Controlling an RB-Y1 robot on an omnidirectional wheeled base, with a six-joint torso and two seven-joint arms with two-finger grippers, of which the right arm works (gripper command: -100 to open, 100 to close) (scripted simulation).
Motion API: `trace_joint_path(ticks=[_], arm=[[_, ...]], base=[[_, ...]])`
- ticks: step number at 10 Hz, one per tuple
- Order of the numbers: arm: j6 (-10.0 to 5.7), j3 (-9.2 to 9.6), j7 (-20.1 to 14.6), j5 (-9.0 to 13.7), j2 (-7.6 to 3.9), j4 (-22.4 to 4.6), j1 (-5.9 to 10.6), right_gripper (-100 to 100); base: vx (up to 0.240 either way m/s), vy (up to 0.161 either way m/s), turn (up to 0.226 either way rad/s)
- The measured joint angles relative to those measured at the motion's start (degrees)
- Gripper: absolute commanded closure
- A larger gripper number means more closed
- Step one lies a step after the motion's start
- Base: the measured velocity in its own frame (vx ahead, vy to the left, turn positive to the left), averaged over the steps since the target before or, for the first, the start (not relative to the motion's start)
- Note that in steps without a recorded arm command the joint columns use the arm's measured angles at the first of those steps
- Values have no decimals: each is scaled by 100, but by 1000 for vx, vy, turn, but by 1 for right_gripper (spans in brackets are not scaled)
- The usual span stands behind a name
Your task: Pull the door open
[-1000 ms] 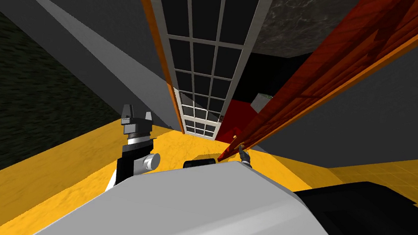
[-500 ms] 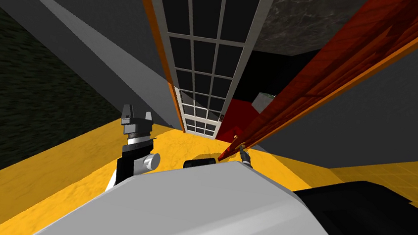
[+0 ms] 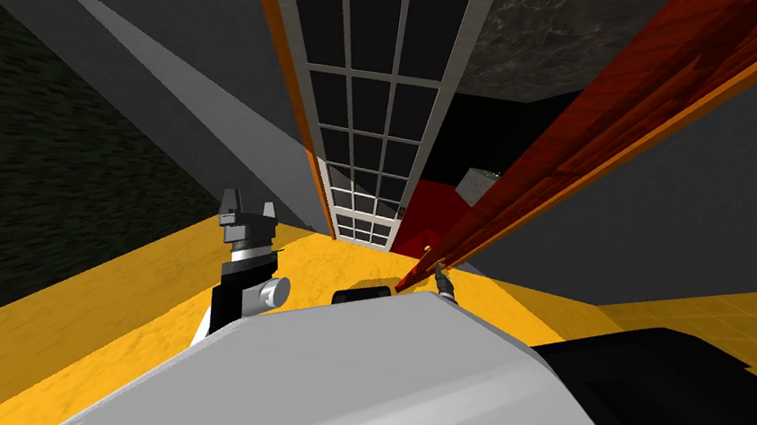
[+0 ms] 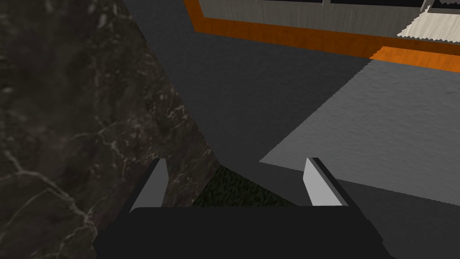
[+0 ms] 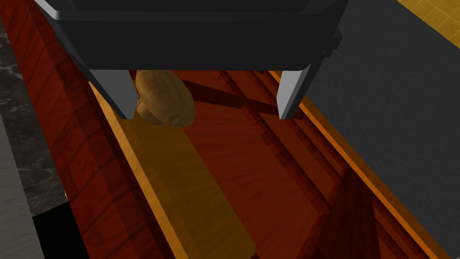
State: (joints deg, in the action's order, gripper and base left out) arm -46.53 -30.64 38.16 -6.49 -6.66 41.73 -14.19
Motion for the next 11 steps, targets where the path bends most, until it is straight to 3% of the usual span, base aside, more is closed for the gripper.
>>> trace_joint_path(ticks=[1, 3, 5, 7, 8, 10, 11], arm=[[78, 26, -92, 15, 26, 153, -81, 100], [103, 38, -170, 32, 23, 155, -76, 100], [-3, 18, -191, 68, -23, -66, 44, 100], [-24, 68, -420, 120, -41, -78, 13, 100], [39, 102, -555, 144, -36, 19, -35, 100], [-91, 100, -698, 206, -114, -285, 122, 100], [-30, 116, -727, 203, -76, -138, 55, 100]], base=[[-21, -4, 8], [-9, 4, -3], [-11, -9, 27], [-22, -4, 36], [-31, 5, 25], [-24, -7, 12], [-14, -1, 11]])
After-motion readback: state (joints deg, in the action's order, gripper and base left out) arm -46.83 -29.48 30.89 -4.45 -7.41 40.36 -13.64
